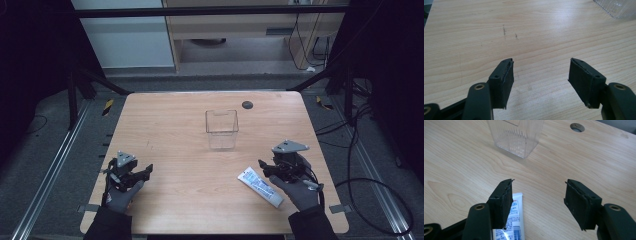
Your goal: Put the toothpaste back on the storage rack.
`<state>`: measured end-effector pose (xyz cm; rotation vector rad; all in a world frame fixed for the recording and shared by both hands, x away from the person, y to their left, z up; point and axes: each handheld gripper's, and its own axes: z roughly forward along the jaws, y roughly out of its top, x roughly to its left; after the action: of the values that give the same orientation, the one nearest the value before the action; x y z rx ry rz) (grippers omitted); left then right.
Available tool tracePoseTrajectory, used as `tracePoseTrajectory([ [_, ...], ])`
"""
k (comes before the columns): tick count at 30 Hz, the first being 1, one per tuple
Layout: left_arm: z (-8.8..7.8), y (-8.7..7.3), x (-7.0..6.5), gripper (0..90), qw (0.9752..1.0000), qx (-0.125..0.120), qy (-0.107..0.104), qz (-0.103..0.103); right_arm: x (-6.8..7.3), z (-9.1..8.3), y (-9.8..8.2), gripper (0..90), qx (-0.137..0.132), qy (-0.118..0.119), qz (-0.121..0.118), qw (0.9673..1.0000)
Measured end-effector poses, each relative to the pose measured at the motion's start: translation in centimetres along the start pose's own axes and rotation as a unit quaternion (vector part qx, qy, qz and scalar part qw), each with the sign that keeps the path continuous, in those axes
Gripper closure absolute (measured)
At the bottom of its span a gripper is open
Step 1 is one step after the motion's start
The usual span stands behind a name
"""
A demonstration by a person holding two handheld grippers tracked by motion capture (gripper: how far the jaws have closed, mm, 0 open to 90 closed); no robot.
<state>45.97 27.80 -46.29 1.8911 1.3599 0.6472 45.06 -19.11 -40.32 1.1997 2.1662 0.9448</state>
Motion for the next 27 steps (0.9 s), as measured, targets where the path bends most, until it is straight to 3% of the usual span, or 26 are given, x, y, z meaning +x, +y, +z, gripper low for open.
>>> tracePoseTrajectory([
  [5,0.0,0.0,0.0,35.8,1.0000,0.001,-0.001,0.001,0.6,0.6,1.1,37.8,0.018,0.009,-0.007,0.9998],
  [27,0.1,0.0,0.0,36.1,1.0000,0.006,-0.004,0.003,1.8,2.8,1.7,37.7,0.085,0.046,-0.037,0.9946],
])
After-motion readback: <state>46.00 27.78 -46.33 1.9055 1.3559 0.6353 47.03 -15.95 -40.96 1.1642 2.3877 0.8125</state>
